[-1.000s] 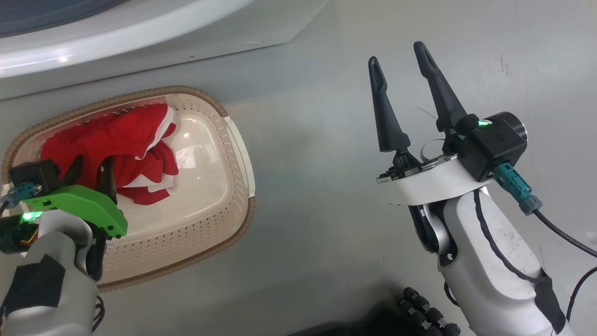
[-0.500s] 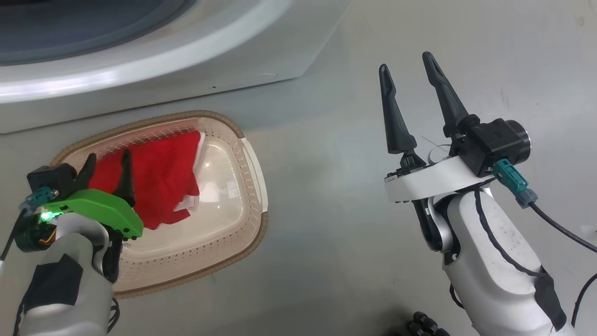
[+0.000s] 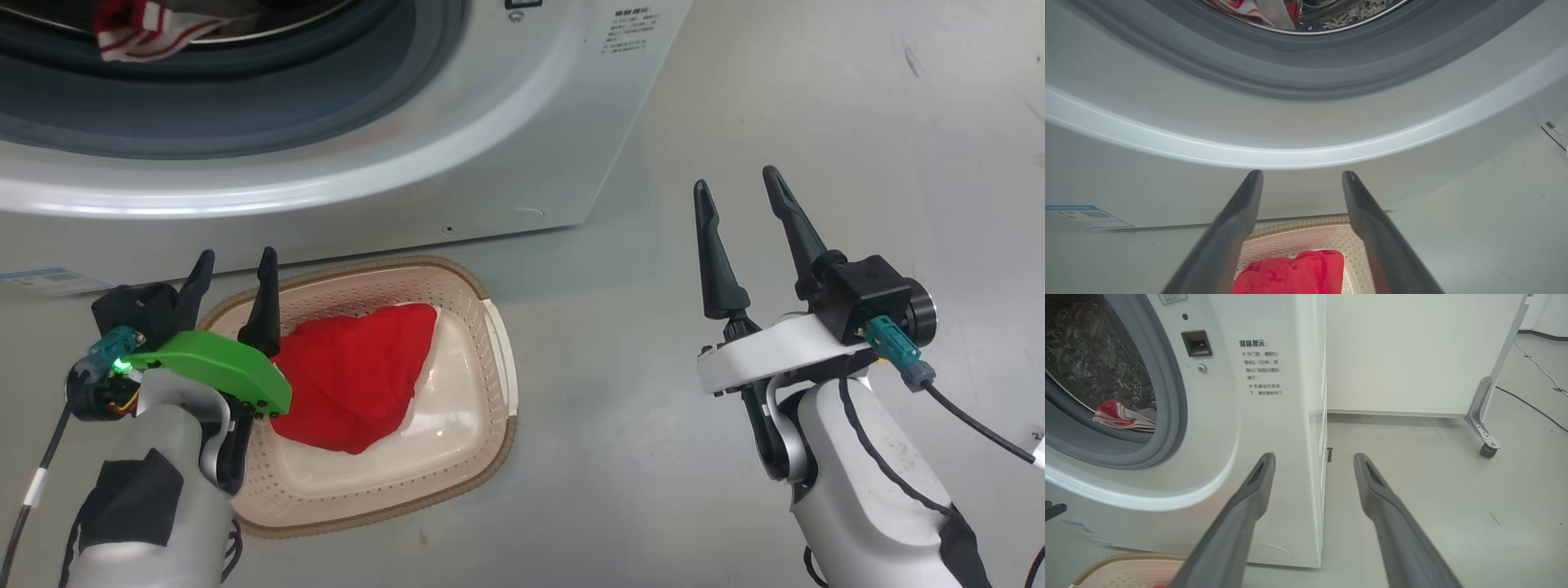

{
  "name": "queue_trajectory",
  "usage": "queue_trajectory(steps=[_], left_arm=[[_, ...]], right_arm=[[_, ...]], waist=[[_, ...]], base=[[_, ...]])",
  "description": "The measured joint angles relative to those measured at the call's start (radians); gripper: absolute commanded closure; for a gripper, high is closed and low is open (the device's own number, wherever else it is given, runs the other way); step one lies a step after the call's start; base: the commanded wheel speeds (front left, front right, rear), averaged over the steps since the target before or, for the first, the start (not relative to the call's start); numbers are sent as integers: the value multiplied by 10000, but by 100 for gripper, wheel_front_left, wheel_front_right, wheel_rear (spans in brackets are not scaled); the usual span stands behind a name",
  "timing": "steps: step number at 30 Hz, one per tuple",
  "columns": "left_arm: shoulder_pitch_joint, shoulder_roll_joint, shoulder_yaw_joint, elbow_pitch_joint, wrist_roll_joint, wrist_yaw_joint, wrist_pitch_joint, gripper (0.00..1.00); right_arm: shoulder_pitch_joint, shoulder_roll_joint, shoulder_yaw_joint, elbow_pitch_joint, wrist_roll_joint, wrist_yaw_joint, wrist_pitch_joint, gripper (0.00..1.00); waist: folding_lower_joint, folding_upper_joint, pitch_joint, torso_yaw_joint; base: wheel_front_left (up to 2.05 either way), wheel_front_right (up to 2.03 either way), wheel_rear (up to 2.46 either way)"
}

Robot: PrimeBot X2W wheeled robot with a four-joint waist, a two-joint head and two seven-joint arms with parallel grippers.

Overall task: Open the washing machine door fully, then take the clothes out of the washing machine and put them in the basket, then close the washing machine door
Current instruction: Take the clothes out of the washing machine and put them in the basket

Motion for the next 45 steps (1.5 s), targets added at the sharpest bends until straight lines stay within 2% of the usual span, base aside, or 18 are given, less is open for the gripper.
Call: queue_trajectory(steps=[6, 18, 27, 45], left_arm=[[347, -4, 226, -1425, 385, 0, 0, 0], [1514, -2, 282, -3083, 901, 94, 0, 0], [2623, -42, 38, -3653, 1068, 194, 0, 0], [4533, 10, 100, -4886, 1137, 759, 148, 0]], right_arm=[[432, 2, -188, 178, 2, 102, 0, 0], [1174, 10, -464, 305, 8, 247, 0, 0], [1756, 15, -621, 353, 19, 368, 0, 0], [2476, 35, -504, 320, 21, 456, 0, 0]], waist=[[0, 0, -849, 363], [0, 0, -2344, 953], [0, 0, -3198, 1294], [0, 0, -4011, 1158]], base=[[0, 0, 0], [0, 0, 0], [0, 0, 0], [0, 0, 0]])
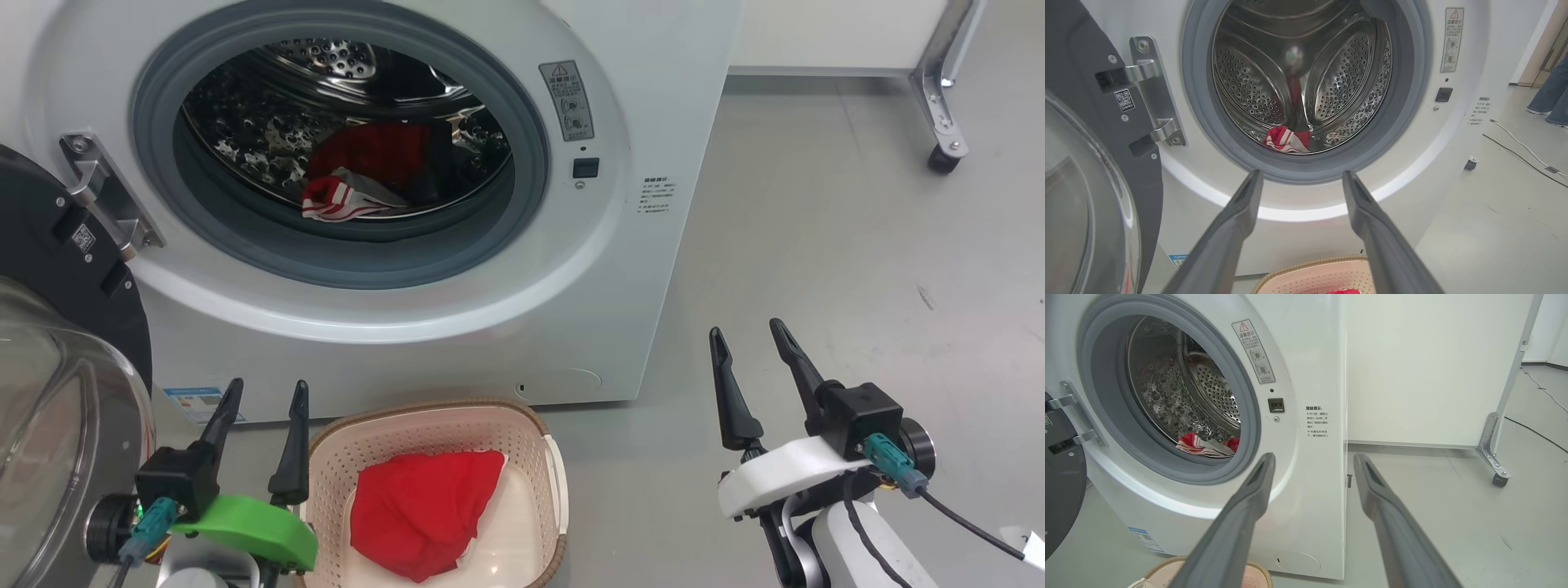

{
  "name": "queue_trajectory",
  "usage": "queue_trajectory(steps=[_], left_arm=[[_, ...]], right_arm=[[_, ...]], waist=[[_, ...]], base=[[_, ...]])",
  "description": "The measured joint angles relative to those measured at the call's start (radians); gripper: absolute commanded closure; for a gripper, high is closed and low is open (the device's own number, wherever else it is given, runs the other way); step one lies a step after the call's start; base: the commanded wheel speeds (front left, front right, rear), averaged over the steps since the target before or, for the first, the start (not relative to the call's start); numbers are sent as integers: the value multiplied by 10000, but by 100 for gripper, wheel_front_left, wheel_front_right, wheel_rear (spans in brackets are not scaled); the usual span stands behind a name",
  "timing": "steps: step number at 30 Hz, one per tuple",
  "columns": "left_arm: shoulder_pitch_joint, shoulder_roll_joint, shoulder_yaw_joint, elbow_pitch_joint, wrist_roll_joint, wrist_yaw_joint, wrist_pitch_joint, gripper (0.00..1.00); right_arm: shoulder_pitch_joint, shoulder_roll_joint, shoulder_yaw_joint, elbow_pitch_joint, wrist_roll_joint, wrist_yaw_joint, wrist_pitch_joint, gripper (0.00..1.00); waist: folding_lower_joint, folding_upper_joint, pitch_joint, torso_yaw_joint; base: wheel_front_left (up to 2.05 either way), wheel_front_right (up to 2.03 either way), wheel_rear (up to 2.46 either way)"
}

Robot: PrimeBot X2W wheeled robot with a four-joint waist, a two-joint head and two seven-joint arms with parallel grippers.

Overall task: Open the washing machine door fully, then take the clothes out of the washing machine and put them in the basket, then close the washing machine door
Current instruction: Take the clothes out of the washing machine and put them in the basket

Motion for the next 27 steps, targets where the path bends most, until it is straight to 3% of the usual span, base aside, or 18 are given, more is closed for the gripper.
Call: queue_trajectory(steps=[27], left_arm=[[1111, 98, -33, -1776, 17, 495, 704, 0]], right_arm=[[291, 36, -10, -205, -4, -6, 0, 0]], waist=[[0, 0, 6, -225]], base=[[0, 0, 0]])
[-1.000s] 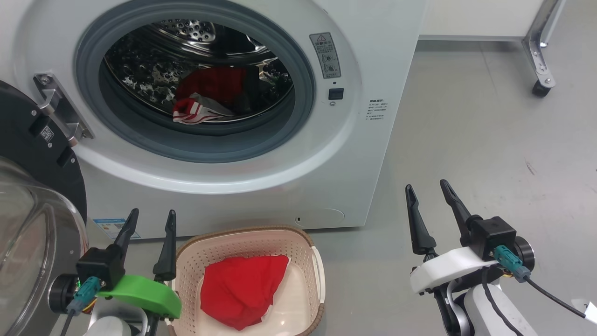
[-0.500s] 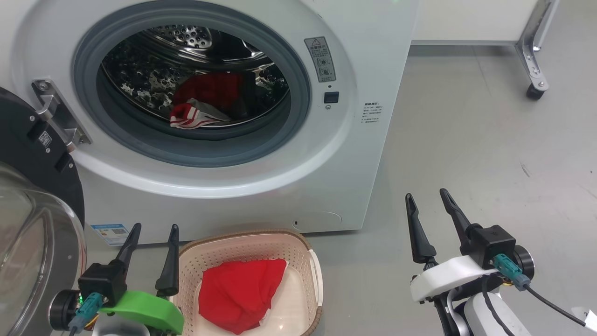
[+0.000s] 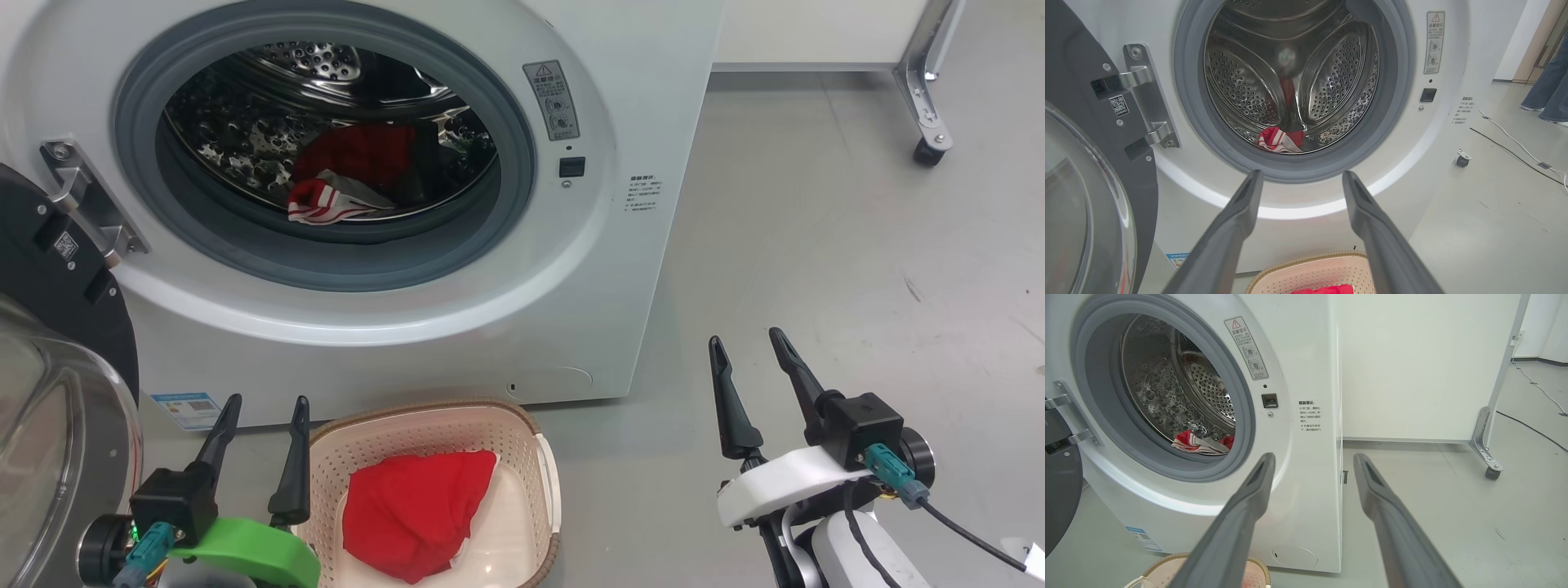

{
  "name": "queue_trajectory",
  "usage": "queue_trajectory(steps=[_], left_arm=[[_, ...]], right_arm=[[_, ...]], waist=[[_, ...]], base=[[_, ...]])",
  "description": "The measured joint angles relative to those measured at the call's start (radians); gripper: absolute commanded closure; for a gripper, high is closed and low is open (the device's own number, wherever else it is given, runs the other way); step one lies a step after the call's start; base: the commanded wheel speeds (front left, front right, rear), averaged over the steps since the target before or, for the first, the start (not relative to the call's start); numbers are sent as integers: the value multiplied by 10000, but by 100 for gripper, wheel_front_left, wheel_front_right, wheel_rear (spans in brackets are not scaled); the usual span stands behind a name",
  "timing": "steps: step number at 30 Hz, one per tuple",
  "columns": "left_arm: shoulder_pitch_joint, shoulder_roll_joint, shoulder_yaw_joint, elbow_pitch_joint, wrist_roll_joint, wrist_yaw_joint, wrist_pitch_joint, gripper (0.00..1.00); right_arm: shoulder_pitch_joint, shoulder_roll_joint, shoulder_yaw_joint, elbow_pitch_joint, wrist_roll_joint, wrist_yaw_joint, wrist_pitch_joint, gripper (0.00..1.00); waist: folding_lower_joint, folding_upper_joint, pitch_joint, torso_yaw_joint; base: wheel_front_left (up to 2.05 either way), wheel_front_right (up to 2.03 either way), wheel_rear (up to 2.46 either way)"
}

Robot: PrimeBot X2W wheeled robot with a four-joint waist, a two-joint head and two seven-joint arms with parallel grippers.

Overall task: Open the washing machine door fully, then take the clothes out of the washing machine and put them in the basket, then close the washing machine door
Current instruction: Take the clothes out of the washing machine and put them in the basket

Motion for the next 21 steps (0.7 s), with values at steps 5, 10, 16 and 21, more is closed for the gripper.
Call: queue_trajectory(steps=[5, 10, 16, 21], left_arm=[[101, 31, -2, -255, 0, 84, 136, 0], [118, 73, -2, -441, 4, 121, 251, 0], [126, 86, 6, -700, 15, 194, 339, 0], [116, 119, 8, -880, 15, 213, 472, 0]], right_arm=[[1, 0, -2, -25, 0, 0, 0, 0], [1, 0, -2, -67, -2, -2, 0, 0], [1, 0, 12, -165, -17, -2, 0, 0], [-6, 0, 56, -347, -58, -10, 0, 0]], waist=[[0, 0, 35, -25], [0, 0, 80, -36], [0, 0, 180, -48], [0, 0, 438, -84]], base=[[0, 0, 0], [0, 0, 0], [0, 0, 0], [0, 0, 0]])
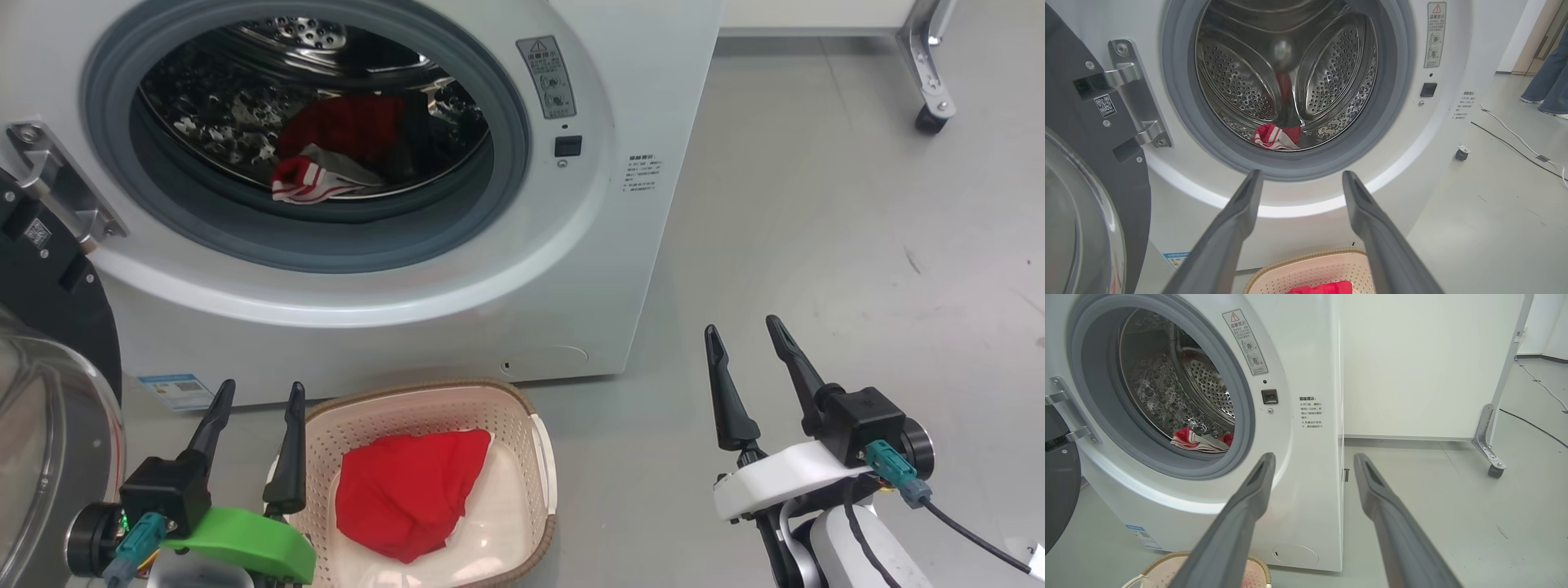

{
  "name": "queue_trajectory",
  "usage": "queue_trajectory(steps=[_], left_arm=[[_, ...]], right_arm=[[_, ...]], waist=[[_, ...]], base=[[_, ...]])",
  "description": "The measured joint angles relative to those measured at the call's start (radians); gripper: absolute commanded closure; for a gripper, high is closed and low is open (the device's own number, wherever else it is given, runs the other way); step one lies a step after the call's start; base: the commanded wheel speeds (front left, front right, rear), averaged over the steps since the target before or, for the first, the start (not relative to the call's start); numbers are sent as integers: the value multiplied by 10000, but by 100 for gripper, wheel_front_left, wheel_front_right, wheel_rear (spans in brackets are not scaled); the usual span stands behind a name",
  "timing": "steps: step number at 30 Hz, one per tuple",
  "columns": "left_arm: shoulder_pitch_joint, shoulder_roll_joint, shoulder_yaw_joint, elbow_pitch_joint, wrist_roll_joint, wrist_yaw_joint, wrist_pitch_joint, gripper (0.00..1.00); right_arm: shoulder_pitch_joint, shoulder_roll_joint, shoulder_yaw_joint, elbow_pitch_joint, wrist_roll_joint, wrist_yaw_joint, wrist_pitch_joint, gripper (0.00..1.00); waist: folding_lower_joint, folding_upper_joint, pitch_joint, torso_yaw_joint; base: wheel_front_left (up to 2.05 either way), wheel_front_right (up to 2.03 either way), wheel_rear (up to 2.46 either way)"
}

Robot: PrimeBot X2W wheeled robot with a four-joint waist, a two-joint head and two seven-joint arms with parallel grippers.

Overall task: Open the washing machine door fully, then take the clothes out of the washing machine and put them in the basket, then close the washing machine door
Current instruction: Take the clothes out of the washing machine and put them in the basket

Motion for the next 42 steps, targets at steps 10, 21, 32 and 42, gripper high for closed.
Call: queue_trajectory(steps=[10, 21, 32, 42], left_arm=[[-1012, 48, 15, 169, -50, -29, 564, 0], [-3496, 270, -397, 1379, -198, -591, 2015, 0], [-5945, 1001, -176, 2334, -276, -773, 3482, 0], [-8079, 1534, 100, 3007, 77, -775, 3741, 0]], right_arm=[[-331, -2, 253, -481, -128, -27, 0, 0], [-1139, -10, 729, -959, -69, -42, 0, 0], [-1713, -25, 1068, -1283, 407, -217, 0, 0], [-2205, -44, 1499, -1455, 771, -311, 0, 0]], waist=[[1, 0, 928, -159], [2, 0, 2387, -628], [2, 0, 3632, -1269], [2, 0, 4531, -1834]], base=[[0, 0, 0], [0, 0, 0], [0, 0, 0], [0, 0, 0]])
